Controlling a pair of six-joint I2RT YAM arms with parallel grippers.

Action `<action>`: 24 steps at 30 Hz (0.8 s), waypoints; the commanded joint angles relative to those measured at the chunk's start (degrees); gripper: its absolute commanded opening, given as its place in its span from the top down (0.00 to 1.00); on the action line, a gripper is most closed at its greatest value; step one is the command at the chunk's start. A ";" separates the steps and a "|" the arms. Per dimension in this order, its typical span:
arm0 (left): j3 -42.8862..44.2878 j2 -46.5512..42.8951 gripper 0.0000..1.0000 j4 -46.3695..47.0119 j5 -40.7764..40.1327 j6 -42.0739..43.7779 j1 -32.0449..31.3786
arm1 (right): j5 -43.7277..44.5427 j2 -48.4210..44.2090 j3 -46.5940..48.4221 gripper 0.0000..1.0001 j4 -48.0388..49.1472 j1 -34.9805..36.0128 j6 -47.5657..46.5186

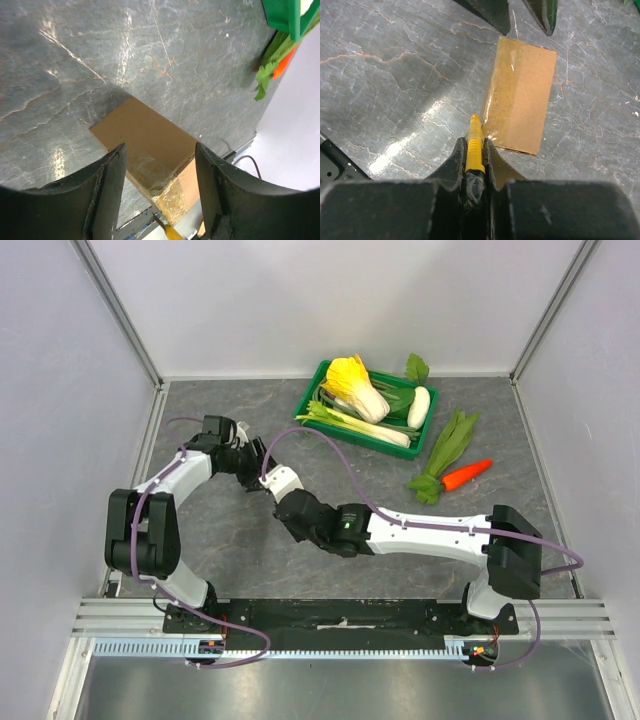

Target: Unpack the express box

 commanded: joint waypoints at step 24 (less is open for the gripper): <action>-15.67 -8.58 0.41 14.02 16.05 -6.22 -0.46 | 12.32 -10.32 -12.03 1.00 -5.49 -5.40 11.77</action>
